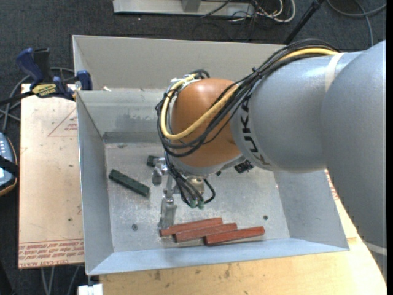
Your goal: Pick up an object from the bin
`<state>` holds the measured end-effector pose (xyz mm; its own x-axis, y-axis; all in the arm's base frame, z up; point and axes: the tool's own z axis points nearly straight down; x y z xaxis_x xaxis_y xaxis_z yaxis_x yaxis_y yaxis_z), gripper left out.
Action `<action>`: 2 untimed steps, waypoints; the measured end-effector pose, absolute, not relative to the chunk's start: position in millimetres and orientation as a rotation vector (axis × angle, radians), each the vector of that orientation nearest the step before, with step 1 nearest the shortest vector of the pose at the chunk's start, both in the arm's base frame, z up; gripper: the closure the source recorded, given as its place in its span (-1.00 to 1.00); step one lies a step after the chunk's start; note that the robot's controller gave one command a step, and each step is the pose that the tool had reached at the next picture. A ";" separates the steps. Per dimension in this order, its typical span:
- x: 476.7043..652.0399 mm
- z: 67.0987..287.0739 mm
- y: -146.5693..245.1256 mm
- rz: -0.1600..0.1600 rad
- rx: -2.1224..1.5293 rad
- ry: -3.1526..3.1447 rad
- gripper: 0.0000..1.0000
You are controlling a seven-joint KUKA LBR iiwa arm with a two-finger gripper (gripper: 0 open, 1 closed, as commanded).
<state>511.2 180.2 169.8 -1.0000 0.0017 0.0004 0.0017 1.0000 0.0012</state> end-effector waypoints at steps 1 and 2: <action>478.7 78.4 118.7 -0.002 -0.197 -3.138 -1.00; 478.4 80.2 120.8 -0.003 -0.187 -3.137 1.00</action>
Offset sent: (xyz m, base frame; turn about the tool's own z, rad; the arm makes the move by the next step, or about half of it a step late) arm -0.0332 -0.0599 -0.0892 0.1170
